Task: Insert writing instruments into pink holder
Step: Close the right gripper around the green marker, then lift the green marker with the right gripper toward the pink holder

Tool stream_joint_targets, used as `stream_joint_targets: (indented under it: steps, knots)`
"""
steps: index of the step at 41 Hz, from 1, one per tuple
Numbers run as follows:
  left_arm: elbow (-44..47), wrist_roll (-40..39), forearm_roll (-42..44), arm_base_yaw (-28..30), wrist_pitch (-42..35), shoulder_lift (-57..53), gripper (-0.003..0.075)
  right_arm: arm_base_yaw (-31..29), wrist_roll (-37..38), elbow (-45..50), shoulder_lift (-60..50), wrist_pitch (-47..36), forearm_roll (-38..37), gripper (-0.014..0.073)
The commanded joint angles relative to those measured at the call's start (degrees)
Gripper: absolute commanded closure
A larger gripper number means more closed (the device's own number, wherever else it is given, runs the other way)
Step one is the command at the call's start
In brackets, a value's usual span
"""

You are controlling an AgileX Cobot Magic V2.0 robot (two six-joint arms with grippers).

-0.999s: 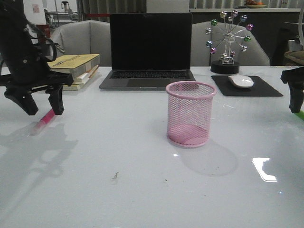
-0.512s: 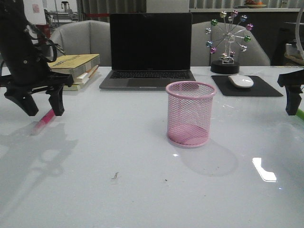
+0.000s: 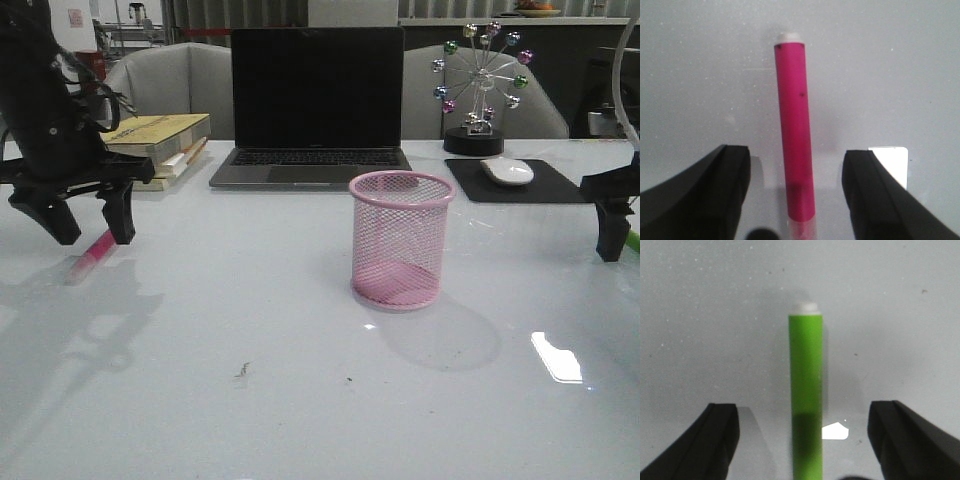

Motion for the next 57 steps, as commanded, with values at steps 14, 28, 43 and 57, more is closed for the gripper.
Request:
stream_joint_targets:
  steps: [14, 28, 43, 57]
  knots:
    - [-1.8, -0.4, -0.6, 0.1, -1.6, -3.4, 0.0265, -0.1, -0.7, -1.8, -3.3, 0.3, 0.0, 0.0194]
    - [-1.8, -0.4, -0.6, 0.1, -1.6, -3.4, 0.0265, -0.1, -0.7, -1.8, -3.3, 0.6, 0.1, 0.0383]
    - [-1.8, -0.4, -0.6, 0.1, -1.6, -3.4, 0.0265, -0.1, -0.7, -1.8, -3.2, 0.5, 0.1, 0.0535]
    - [-1.8, -0.4, -0.6, 0.1, -1.6, -3.4, 0.0265, -0.1, -0.7, -2.5, -3.6, -0.5, 0.1, 0.0536]
